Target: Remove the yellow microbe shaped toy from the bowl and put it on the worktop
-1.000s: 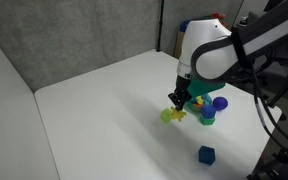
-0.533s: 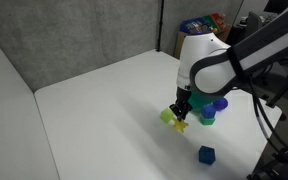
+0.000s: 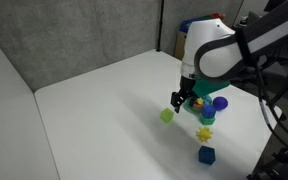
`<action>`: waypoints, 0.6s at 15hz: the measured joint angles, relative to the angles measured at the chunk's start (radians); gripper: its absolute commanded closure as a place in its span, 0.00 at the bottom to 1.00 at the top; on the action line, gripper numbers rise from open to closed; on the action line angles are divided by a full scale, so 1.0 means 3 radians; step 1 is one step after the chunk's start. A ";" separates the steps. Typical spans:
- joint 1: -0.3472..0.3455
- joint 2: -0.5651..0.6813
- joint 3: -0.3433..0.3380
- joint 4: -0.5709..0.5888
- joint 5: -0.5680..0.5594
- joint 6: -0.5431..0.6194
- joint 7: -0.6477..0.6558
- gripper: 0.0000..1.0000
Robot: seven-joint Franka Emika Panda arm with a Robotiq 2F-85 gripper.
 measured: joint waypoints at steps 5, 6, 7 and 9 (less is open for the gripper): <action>-0.0168 -0.0379 -0.0005 0.0085 0.0034 -0.0555 -0.0097 0.00; -0.0197 -0.0457 -0.0009 0.0094 0.0034 -0.0665 -0.0107 0.00; -0.0221 -0.0531 -0.0016 0.0101 0.0034 -0.0771 -0.0113 0.00; -0.0269 -0.0681 -0.0029 0.0108 0.0034 -0.0986 -0.0120 0.00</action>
